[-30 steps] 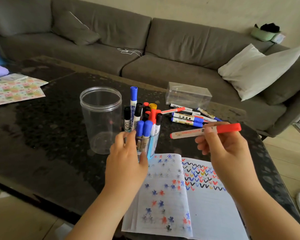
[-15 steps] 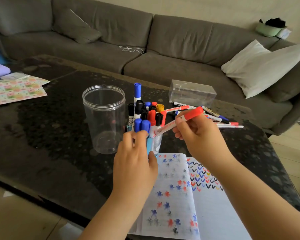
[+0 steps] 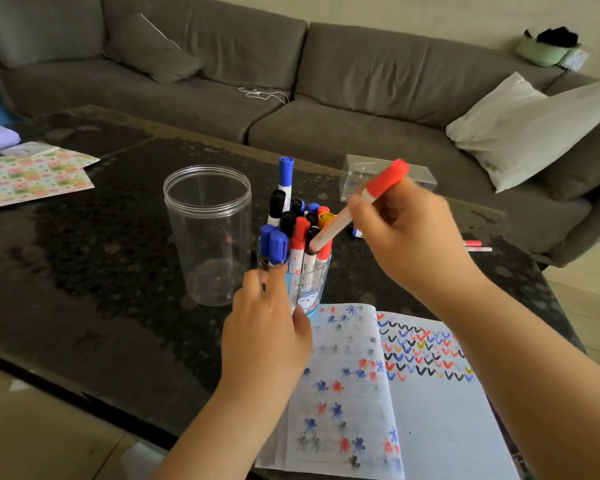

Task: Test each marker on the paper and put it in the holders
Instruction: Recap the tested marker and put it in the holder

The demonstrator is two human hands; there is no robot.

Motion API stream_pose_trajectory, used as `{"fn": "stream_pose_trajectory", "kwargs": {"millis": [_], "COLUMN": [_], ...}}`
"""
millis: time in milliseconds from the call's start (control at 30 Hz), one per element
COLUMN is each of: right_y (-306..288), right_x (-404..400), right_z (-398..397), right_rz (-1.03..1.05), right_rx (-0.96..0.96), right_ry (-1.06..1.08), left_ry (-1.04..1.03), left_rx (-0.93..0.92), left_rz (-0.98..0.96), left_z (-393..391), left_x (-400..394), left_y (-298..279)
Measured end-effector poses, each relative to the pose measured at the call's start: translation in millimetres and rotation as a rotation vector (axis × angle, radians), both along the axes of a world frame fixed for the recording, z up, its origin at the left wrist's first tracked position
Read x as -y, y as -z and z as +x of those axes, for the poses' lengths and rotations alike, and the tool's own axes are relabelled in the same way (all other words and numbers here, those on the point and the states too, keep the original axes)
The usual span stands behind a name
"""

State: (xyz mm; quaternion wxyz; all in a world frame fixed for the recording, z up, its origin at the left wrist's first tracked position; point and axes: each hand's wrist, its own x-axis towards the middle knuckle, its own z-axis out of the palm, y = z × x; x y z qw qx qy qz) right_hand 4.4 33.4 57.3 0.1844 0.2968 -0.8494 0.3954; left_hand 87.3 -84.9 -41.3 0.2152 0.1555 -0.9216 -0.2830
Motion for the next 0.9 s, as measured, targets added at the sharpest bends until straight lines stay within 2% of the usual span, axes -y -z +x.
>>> {"fn": "stream_pose_trajectory", "kwargs": {"millis": [67, 133, 333, 467, 667, 833, 900], "right_y": [-6, -8, -6, -11, -13, -20, -17], "right_x": [-1, -1, 8, 13, 22, 29, 32], "right_z": [-2, -4, -15, -21, -30, -35, -34], "right_rz": [-0.133, -0.177, -0.070, -0.044, 0.093, 0.269, 0.332], "right_rx": [-0.027, -0.034, 0.062, 0.042, 0.116, 0.061, 0.094], "right_ry": [0.051, 0.079, 0.064, 0.051, -0.033, -0.032, -0.071], "left_ry": [-0.002, -0.002, 0.017, 0.020, 0.030, 0.051, 0.046], "left_rx": [-0.010, -0.013, -0.025, -0.022, -0.028, -0.024, -0.017], "left_rz": [0.015, 0.022, 0.036, 0.048, 0.079, 0.069, 0.065], "left_z": [0, 0, 0, 0, 0, 1, 1], "left_x": [1, 1, 1, 2, 3, 3, 3], "left_y": [0, 0, 0, 1, 0, -1, -1]}}
